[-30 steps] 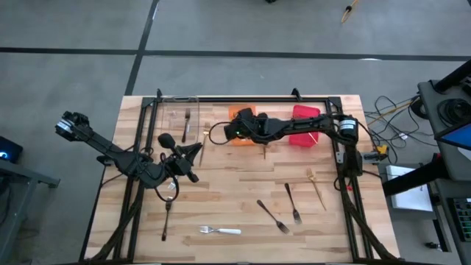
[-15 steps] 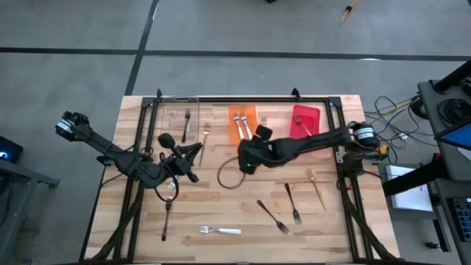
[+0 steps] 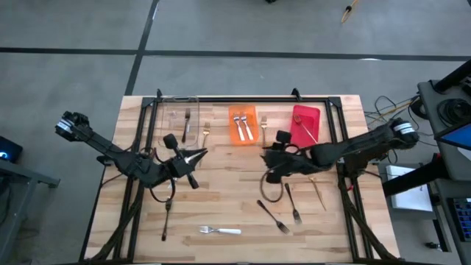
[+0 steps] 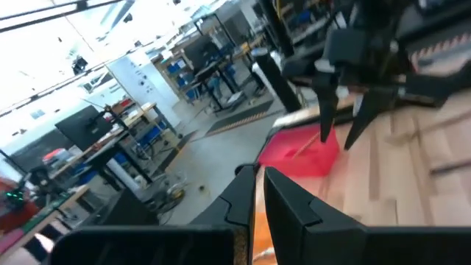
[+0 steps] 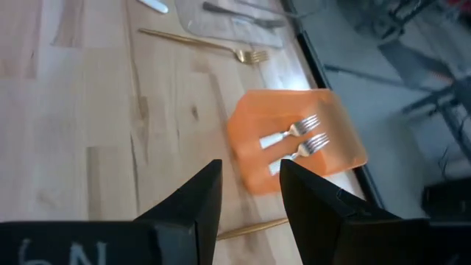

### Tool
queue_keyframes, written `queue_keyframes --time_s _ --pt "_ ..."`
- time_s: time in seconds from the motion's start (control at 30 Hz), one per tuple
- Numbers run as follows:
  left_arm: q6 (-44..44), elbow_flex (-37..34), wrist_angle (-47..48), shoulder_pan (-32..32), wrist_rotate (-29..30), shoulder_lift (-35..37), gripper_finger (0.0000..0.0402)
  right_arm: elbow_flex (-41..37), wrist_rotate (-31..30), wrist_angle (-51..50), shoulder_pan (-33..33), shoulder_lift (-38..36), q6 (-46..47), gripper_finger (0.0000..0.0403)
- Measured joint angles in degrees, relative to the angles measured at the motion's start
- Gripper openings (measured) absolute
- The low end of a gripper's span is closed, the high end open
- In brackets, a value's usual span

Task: Sort silverware by color (type)
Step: Put the right black fork into the transparent bin

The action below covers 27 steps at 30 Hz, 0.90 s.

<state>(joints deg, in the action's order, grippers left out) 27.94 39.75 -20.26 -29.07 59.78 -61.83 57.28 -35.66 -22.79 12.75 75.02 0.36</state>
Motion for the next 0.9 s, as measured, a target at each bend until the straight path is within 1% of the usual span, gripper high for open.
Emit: queue_keyframes --time_s 0.1,0.2,0.33,0.4,0.47,0.53,0.6,0.67,0.77,0.9 --pt "-1.48 0.01 -3.94 0.45 -1.93 -0.98 0.0013 -5.12 -0.10 3.92 -0.05 -4.78 -3.85 0.0128" --pt "-3.51 0.02 -5.27 1.52 -5.33 -2.47 0.0013 -9.21 -0.45 8.02 -0.24 -8.80 -9.59 0.0128" --pt "-4.62 0.02 -8.91 4.48 -6.85 -5.64 0.0013 -11.80 -0.45 11.86 -1.48 -13.03 -20.48 0.0128" --pt "-4.70 0.02 -12.73 6.82 -6.87 -7.58 0.0013 -11.94 -0.67 11.96 -2.42 -14.78 -22.22 0.0127" --pt "-4.70 0.13 -15.58 9.20 -6.97 -9.32 0.0013 -11.94 -0.51 12.05 -3.46 -16.23 -22.02 0.0127" --pt "-5.00 1.39 -15.76 11.71 -8.41 -10.84 0.0013 -11.94 0.04 12.00 -4.39 -17.61 -22.06 0.0128" --pt "-5.47 3.01 -15.12 13.75 -10.41 -12.35 0.0013 -11.98 2.36 11.64 -5.28 -18.86 -22.25 0.0127" --pt "-5.57 5.27 -14.31 15.54 -13.10 -13.97 0.0013 -12.30 6.30 11.41 -6.16 -19.87 -22.45 0.0128" --pt "-5.60 9.65 -9.39 17.96 -15.78 -16.43 0.0013 -12.75 11.37 11.26 -7.28 -20.65 -22.53 0.0128" --pt "-6.20 16.27 1.12 20.92 -15.99 -20.03 0.0013 -13.62 12.13 11.26 -7.91 -20.63 -22.49 0.0128"
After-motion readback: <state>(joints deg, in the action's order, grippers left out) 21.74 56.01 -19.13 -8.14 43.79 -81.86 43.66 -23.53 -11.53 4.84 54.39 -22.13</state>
